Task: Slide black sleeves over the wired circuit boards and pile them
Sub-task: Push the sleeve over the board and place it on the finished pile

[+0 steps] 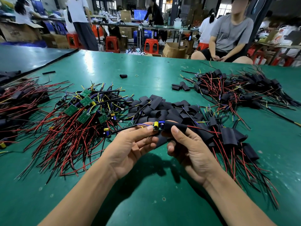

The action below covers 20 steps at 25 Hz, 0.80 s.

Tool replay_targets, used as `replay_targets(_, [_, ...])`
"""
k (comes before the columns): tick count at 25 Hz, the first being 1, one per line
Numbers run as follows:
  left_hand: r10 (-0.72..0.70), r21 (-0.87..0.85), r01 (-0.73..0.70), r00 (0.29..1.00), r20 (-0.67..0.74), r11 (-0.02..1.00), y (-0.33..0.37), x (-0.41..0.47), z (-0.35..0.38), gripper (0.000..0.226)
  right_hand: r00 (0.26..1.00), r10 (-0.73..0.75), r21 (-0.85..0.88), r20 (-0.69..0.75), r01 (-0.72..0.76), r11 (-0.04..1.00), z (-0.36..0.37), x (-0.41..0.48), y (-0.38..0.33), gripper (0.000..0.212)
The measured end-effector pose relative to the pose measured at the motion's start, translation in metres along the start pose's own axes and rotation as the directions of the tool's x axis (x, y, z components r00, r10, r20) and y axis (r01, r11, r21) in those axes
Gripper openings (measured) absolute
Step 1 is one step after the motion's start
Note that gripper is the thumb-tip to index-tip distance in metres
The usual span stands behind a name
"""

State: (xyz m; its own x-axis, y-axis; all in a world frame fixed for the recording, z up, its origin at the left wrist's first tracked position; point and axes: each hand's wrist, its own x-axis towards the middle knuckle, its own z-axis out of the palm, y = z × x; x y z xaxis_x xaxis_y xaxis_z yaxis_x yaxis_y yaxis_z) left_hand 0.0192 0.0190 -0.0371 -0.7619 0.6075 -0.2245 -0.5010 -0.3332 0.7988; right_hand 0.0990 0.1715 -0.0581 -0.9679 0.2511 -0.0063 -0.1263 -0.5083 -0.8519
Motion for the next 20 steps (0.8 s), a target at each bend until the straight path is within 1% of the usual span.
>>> replay_targets(3, [0.022, 0.064, -0.022, 1.000, 0.006, 0.998, 0.0014, -0.0002, -0.0014, 0.016, 1.000, -0.007, -0.022, 0.012, 0.007, 1.000, -0.0020, -0.0004, -0.0017, 0.037])
replay_targets(6, [0.050, 0.134, -0.051, 0.999, 0.015, 0.990, 0.0034, -0.0004, -0.0053, 0.021, 0.999, -0.041, -0.136, 0.030, 0.045, 0.990, -0.0050, -0.0007, -0.0051, 0.035])
replay_targets(7, [0.047, 0.156, -0.050, 0.999, 0.025, 0.987, 0.0037, -0.0005, -0.0065, 0.020, 0.998, -0.051, -0.166, 0.031, 0.055, 0.985, -0.0058, -0.0008, -0.0060, 0.035])
replay_targets(10, [0.006, 0.182, -0.020, 0.997, 0.075, 0.983, 0.0051, -0.0024, -0.0073, 0.016, 0.999, -0.044, -0.161, 0.032, 0.048, 0.986, -0.0072, -0.0007, -0.0082, 0.034])
replay_targets(12, [-0.001, 0.200, -0.016, 0.997, 0.083, 0.980, 0.0060, -0.0026, -0.0075, 0.016, 0.998, -0.046, -0.187, 0.045, 0.053, 0.981, -0.0071, -0.0011, -0.0079, 0.032])
replay_targets(15, [0.021, 0.166, -0.032, 0.997, 0.071, 0.986, 0.0061, -0.0017, -0.0081, 0.010, 0.996, -0.063, -0.217, 0.059, 0.075, 0.973, -0.0051, -0.0014, -0.0040, 0.034])
replay_targets(18, [0.019, 0.084, -0.024, 0.998, 0.057, 0.996, 0.0038, -0.0006, -0.0053, 0.011, 0.996, -0.064, -0.152, 0.059, 0.072, 0.986, -0.0025, -0.0010, -0.0011, 0.043])
replay_targets(20, [0.033, 0.090, -0.038, 0.998, 0.050, 0.995, 0.0021, -0.0011, -0.0037, 0.016, 0.997, -0.052, -0.115, 0.054, 0.058, 0.992, -0.0018, -0.0003, -0.0003, 0.043])
